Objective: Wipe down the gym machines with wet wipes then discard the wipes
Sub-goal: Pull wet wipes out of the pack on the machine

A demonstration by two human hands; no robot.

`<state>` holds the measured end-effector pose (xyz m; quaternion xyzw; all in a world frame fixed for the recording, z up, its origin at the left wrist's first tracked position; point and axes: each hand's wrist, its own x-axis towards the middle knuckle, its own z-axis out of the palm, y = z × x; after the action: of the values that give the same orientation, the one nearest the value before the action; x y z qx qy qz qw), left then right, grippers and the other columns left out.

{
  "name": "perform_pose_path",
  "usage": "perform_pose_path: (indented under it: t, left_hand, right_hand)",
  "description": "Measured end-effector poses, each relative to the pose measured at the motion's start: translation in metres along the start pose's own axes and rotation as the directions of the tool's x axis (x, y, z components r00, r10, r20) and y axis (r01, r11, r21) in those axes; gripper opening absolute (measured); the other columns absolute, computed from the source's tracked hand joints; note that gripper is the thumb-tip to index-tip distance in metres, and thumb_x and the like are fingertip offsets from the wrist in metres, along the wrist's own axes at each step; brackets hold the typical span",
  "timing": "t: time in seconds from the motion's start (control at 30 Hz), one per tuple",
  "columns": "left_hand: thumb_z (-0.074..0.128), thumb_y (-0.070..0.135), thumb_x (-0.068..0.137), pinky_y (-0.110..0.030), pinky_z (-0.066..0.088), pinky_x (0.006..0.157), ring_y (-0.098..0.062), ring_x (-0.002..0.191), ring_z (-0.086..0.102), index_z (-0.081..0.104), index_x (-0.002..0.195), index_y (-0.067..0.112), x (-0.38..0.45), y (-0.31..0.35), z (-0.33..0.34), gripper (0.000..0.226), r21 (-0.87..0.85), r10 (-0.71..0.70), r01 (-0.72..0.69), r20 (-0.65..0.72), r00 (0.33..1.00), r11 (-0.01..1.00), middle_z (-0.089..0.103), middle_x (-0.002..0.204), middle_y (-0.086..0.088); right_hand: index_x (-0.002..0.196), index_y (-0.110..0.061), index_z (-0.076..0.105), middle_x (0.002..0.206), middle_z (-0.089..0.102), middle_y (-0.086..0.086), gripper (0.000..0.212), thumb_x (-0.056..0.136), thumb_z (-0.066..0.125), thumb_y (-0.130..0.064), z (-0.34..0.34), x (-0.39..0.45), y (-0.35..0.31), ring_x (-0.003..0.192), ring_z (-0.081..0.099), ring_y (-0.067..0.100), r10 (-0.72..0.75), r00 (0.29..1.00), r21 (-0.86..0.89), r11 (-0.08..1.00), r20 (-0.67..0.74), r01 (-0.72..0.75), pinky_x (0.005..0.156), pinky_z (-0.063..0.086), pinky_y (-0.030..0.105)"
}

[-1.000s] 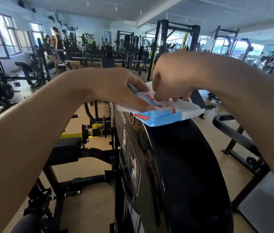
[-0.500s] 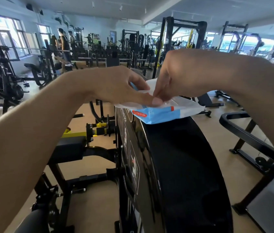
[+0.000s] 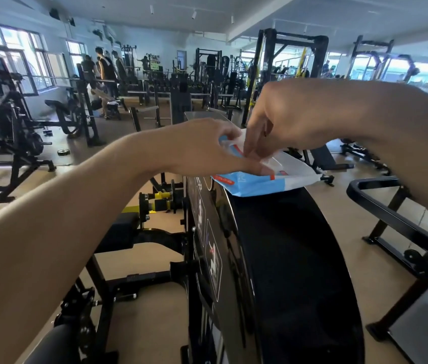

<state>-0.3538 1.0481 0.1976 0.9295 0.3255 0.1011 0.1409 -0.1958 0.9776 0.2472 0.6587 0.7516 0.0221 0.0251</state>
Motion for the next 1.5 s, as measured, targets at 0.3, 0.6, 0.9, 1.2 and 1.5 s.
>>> perform_pose_path:
  t: [0.3,0.6,0.9,1.2,1.5]
  left_hand:
    - [0.047,0.092,0.042,-0.027,0.032,0.093,-0.005,0.107,0.043,0.037,0.151,0.036,-0.001,0.002,0.004,0.123,-0.022,-0.039,0.039,-0.006,0.999,0.999,0.044,0.15,0.013]
    - [0.047,0.088,0.048,-0.026,0.028,0.094,-0.009,0.123,0.043,0.036,0.154,0.033,-0.006,0.009,0.002,0.12,0.024,-0.031,0.031,-0.019,0.999,0.999,0.039,0.157,0.008]
    - [0.048,0.091,0.04,-0.022,0.04,0.071,0.004,0.091,0.055,0.055,0.13,0.036,-0.007,0.015,-0.004,0.106,0.028,-0.016,0.016,-0.002,1.0,0.999,0.059,0.107,0.021]
    - [0.04,0.107,0.042,-0.042,0.038,0.107,-0.017,0.127,0.049,0.036,0.152,0.04,-0.004,0.01,-0.005,0.129,0.104,-0.101,0.091,0.094,0.99,0.99,0.048,0.149,0.008]
    - [0.037,0.105,0.04,-0.047,0.04,0.109,-0.018,0.125,0.05,0.03,0.153,0.044,-0.003,0.011,0.0,0.128,0.114,-0.108,0.094,0.121,0.987,0.989,0.047,0.149,0.007]
  right_hand:
    - [0.081,-0.045,0.075,0.082,0.07,-0.027,0.018,0.093,0.072,-0.032,-0.005,0.001,-0.007,0.086,0.064,0.002,0.011,0.999,-0.048,0.999,0.048,-0.008,0.079,0.053,0.029]
    - [0.105,-0.031,0.062,0.107,0.063,-0.009,0.016,0.107,0.046,-0.028,-0.009,-0.005,-0.01,0.099,0.06,0.011,-0.001,0.977,-0.128,0.991,0.213,0.028,0.083,0.048,0.03]
    - [0.087,-0.044,0.055,0.088,0.061,-0.027,0.021,0.105,0.051,-0.033,-0.014,-0.021,-0.005,0.084,0.06,-0.01,-0.043,0.99,0.009,0.999,0.131,0.043,0.076,0.049,0.027]
    - [0.087,-0.041,0.056,0.079,0.058,-0.035,0.014,0.1,0.055,-0.038,-0.016,-0.033,0.004,0.069,0.054,-0.009,-0.104,0.992,0.075,0.992,0.072,0.098,0.068,0.044,0.029]
    - [0.095,-0.028,0.074,0.074,0.076,-0.009,0.018,0.091,0.068,-0.044,-0.008,-0.009,0.005,0.069,0.072,0.004,-0.056,0.996,0.213,0.976,0.064,0.041,0.071,0.056,0.028]
